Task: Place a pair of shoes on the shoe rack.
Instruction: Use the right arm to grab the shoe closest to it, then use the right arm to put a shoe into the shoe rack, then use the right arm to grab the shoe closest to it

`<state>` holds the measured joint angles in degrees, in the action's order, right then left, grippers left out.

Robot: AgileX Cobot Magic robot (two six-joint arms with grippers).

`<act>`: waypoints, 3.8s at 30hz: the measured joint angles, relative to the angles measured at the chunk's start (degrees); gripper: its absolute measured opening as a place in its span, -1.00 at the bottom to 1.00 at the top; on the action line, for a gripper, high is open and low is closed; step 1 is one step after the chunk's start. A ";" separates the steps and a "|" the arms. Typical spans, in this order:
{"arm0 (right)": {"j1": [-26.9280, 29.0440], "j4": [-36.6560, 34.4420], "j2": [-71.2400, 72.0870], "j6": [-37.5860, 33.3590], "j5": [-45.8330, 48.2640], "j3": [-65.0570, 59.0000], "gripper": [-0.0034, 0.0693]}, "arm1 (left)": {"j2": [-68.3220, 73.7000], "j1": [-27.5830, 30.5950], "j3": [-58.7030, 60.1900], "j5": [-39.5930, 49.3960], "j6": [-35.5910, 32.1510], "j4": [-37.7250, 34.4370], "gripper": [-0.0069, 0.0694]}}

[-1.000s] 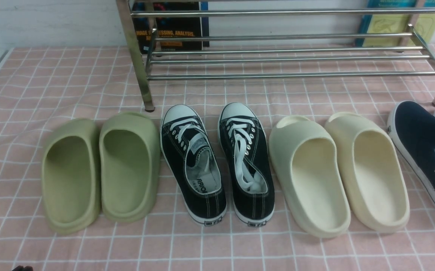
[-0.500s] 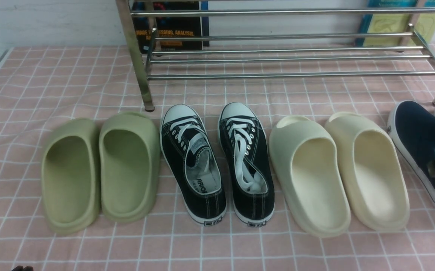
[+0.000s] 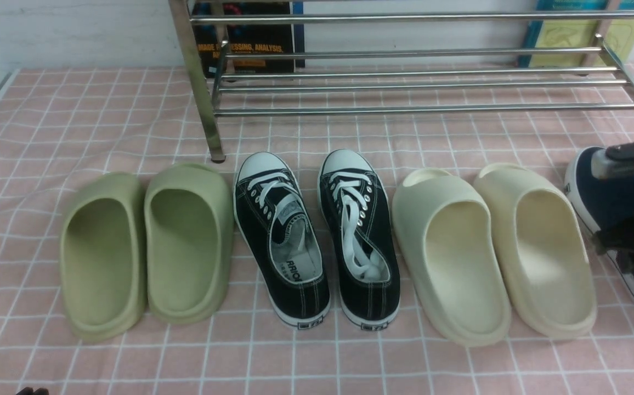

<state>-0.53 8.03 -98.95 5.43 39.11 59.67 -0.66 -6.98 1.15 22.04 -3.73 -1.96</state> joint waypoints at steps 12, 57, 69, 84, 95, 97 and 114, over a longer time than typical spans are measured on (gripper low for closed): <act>-0.06 -0.42 5.20 -2.20 4.90 1.27 -0.84 | 0.00 0.00 0.00 0.00 0.00 0.00 -0.53; -3.72 -18.57 -33.37 -17.47 21.80 69.32 -0.84 | 0.00 0.00 0.00 0.00 0.00 0.05 -0.43; -3.72 -15.72 -33.12 -20.23 19.79 70.00 -0.84 | 0.00 0.00 0.00 0.00 0.00 0.05 -0.39; -3.72 -18.37 -32.77 -20.79 15.74 70.32 -0.37 | 0.00 0.00 0.00 0.00 0.00 0.05 -0.35; -3.72 -16.61 -20.67 -20.79 17.76 66.35 0.00 | 0.00 0.00 0.00 0.00 0.00 0.05 -0.34; -3.34 -12.69 -16.73 -19.31 18.72 63.51 0.04 | 0.00 0.00 0.00 0.00 0.00 0.05 -0.34; 9.53 1.48 -9.48 -3.40 27.15 20.68 0.26 | 0.00 0.00 0.00 0.00 0.00 0.05 -0.31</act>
<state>9.00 9.51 -108.43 2.02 66.25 80.35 -0.66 -6.98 1.15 22.04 -3.73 -1.91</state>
